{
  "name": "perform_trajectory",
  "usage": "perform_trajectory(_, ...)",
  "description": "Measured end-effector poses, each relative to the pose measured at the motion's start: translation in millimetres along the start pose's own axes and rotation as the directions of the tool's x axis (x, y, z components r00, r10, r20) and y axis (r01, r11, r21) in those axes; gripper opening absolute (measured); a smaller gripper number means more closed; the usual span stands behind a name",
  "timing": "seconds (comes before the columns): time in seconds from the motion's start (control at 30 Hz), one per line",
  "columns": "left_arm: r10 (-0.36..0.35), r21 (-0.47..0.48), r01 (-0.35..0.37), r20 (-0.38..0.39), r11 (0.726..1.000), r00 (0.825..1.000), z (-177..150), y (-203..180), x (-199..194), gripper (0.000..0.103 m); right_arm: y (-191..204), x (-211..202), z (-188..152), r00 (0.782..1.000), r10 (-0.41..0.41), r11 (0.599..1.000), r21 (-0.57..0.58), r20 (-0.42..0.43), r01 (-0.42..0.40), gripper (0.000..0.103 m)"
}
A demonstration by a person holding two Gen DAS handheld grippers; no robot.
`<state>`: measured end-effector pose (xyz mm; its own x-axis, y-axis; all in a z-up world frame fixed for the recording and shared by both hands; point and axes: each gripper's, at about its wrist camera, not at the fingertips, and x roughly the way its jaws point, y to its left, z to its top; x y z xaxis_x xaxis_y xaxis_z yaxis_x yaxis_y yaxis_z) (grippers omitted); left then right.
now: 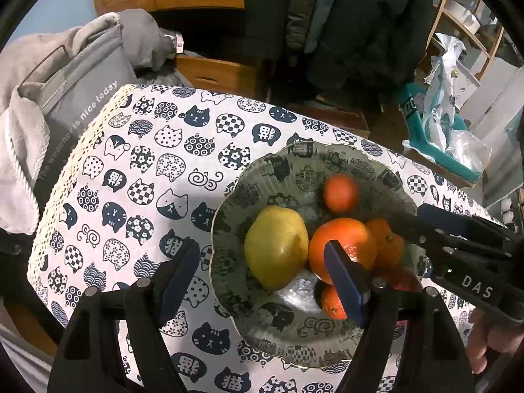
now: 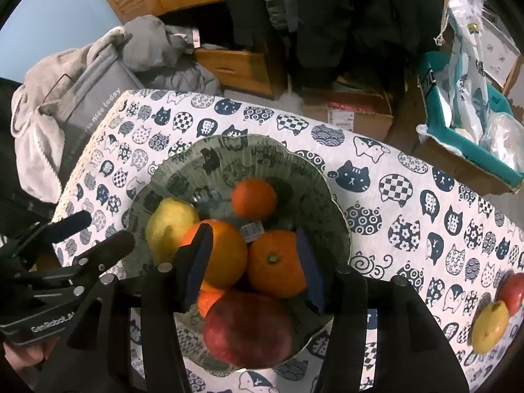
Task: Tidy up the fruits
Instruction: 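Open both tools and lift them out of the green bowl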
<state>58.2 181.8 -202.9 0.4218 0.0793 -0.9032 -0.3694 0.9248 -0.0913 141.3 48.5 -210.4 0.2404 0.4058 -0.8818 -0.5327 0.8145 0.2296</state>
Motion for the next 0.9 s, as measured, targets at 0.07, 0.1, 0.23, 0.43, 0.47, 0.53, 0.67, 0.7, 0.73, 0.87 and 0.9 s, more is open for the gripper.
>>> perform_trajectory(0.07, -0.001, 0.004, 0.001, 0.004, 1.000, 1.000, 0, -2, -1, 0.080, -3, -3, -1, 1.000, -0.009, 1.000, 0.007, 0.002, 0.009, 0.053)
perform_trajectory(0.1, -0.002, 0.007, 0.002, 0.007, 1.000, 1.000, 1, -3, -2, 0.080, -4, -4, -1, 1.000, -0.014, 1.000, 0.009, 0.004, 0.014, 0.053)
perform_trajectory(0.23, -0.010, 0.018, 0.010, 0.021, 1.000, 1.000, 1, -8, -9, 0.080, -9, -15, -3, 0.998, -0.050, 0.999, 0.012, 0.023, 0.050, 0.053)
perform_trajectory(0.43, -0.032, 0.025, 0.031, 0.042, 0.999, 0.999, 3, -18, -24, 0.080, -20, -37, -7, 0.994, -0.085, 0.996, 0.031, 0.064, 0.083, 0.059)
perform_trajectory(0.47, -0.036, 0.027, 0.035, 0.046, 0.999, 0.998, 3, -20, -27, 0.080, -23, -41, -8, 0.993, -0.096, 0.995, 0.034, 0.071, 0.094, 0.060)
perform_trajectory(0.53, -0.046, 0.030, 0.045, 0.056, 0.999, 0.997, 4, -24, -33, 0.080, -27, -49, -10, 0.991, -0.110, 0.993, 0.039, 0.082, 0.107, 0.060)
perform_trajectory(0.67, -0.068, 0.035, 0.065, 0.076, 0.997, 0.995, 5, -33, -45, 0.086, -38, -66, -15, 0.986, -0.129, 0.990, 0.067, 0.101, 0.123, 0.066)
perform_trajectory(0.7, -0.072, 0.037, 0.069, 0.082, 0.997, 0.994, 5, -35, -47, 0.086, -40, -69, -16, 0.986, -0.133, 0.989, 0.074, 0.105, 0.126, 0.066)
perform_trajectory(0.73, -0.079, 0.040, 0.076, 0.088, 0.996, 0.993, 5, -39, -50, 0.086, -43, -74, -17, 0.984, -0.137, 0.988, 0.081, 0.110, 0.128, 0.066)
perform_trajectory(0.87, -0.098, 0.067, 0.091, 0.112, 0.994, 0.989, 5, -52, -64, 0.086, -53, -96, -20, 0.977, -0.155, 0.984, 0.107, 0.143, 0.141, 0.066)
perform_trajectory(0.9, -0.100, 0.072, 0.092, 0.116, 0.993, 0.988, 5, -55, -66, 0.086, -55, -100, -21, 0.976, -0.161, 0.983, 0.110, 0.149, 0.145, 0.066)
